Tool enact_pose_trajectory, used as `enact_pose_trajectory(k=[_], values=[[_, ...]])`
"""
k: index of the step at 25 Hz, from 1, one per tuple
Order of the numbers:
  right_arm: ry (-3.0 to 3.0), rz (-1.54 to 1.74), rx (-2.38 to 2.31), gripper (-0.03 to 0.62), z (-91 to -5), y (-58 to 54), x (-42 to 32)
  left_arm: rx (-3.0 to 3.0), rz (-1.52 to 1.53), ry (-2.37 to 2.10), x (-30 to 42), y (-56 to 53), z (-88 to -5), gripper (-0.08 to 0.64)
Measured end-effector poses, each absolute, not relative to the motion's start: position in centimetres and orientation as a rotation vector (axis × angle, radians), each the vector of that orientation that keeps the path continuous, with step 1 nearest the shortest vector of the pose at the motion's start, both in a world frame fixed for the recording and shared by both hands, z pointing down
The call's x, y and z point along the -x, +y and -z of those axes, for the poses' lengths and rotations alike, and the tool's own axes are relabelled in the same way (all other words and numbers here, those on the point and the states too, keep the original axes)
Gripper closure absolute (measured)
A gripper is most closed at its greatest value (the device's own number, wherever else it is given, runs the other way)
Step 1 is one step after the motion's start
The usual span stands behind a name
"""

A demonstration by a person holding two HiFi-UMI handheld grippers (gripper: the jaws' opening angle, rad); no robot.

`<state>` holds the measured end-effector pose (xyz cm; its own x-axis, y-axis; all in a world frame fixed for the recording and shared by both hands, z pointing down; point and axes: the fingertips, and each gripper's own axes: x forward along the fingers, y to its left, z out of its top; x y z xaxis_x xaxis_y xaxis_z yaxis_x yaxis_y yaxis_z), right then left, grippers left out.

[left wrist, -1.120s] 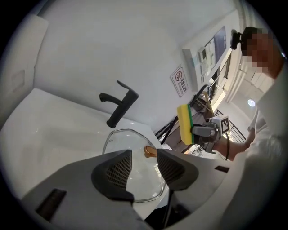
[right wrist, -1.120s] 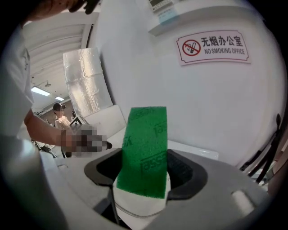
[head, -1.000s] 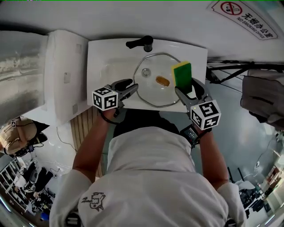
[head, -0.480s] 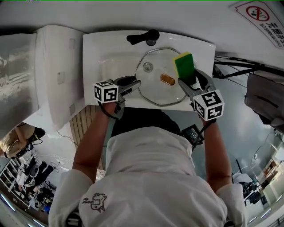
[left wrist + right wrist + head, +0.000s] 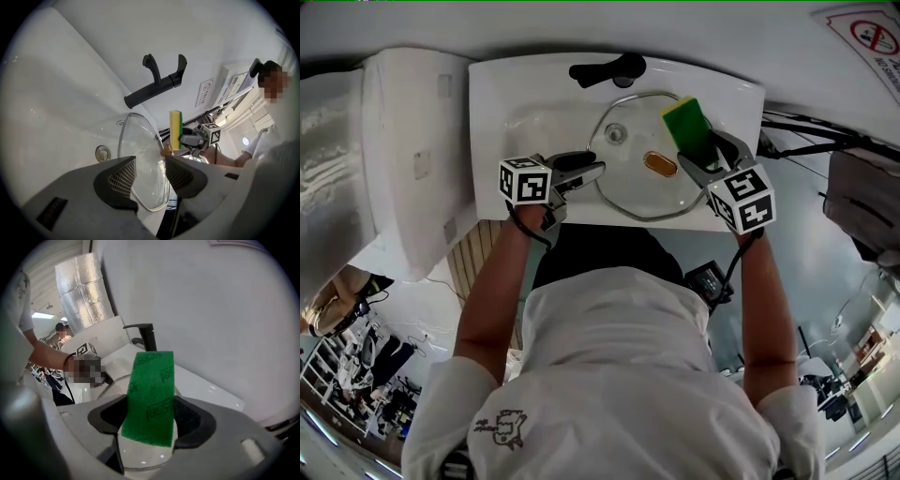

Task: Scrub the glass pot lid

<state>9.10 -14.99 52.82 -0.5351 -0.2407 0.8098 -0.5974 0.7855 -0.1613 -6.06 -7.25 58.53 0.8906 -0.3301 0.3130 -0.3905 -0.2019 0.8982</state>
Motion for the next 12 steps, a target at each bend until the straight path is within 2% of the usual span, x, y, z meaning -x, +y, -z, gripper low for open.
enact_pose_trajectory(k=[12], values=[[-2.098, -0.55, -0.59, 0.29, -54.5, -14.6, -8.8, -1.779, -0.026, -0.533, 8.2, -7.4, -59.2, 0.368]])
